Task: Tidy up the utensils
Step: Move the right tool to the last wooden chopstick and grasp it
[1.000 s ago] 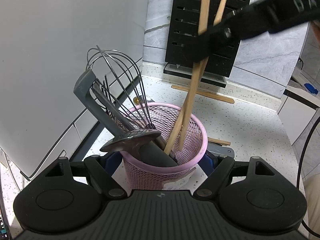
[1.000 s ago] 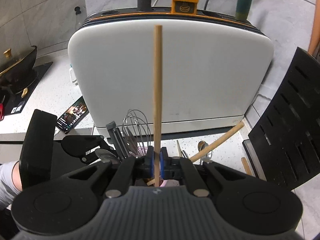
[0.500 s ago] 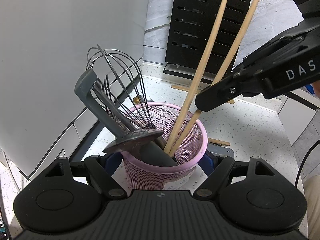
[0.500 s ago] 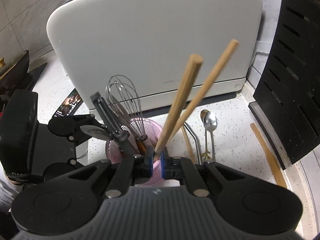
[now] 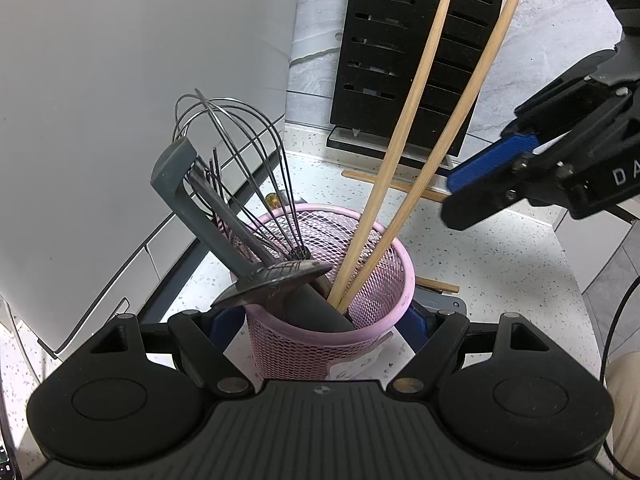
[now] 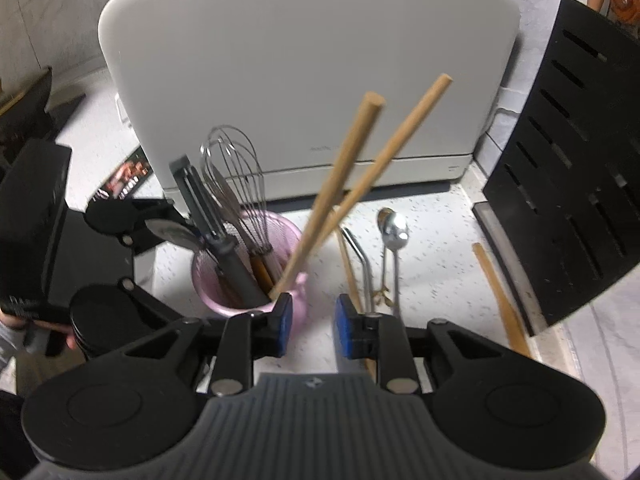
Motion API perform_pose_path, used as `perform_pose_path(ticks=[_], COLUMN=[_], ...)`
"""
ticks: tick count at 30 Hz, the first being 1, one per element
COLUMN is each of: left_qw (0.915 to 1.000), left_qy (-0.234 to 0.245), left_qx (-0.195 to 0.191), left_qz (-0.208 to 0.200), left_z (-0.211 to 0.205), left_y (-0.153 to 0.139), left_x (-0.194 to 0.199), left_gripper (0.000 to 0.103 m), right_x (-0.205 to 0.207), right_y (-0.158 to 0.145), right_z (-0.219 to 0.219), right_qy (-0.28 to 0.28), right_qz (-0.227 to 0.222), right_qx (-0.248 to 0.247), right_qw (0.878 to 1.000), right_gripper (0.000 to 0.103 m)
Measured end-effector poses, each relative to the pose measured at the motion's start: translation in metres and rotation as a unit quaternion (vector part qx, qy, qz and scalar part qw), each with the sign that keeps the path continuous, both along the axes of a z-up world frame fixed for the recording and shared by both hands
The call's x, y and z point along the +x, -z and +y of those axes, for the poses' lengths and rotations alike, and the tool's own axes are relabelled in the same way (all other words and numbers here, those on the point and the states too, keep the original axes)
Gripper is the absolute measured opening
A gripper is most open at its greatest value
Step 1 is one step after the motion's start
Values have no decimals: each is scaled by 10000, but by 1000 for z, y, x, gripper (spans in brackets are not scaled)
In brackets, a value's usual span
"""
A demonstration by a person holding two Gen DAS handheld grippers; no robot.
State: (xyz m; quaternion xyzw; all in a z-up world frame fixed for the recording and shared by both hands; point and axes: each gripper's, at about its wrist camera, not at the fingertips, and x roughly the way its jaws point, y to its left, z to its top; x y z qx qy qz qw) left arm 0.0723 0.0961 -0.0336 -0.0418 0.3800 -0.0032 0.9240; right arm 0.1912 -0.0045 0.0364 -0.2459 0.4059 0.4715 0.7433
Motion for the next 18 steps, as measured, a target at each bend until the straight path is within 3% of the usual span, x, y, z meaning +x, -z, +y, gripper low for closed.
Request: perform_pose_path(ticks=[10, 18], left_qw=[10000, 10000], left_qy=[2, 11], left_qx=[1, 3], left_qz=[4, 17], left_z=[0, 0], left_y=[0, 0], left_x=[0, 0], left_gripper=[92, 92], right_x=[17, 34], right_y=[17, 46], right_z=[-1, 19], right_qy=[-202, -415], right_qz=[-99, 50], right_qx=[-858, -1100], right_qw=[9961, 9931], right_gripper=[26, 13])
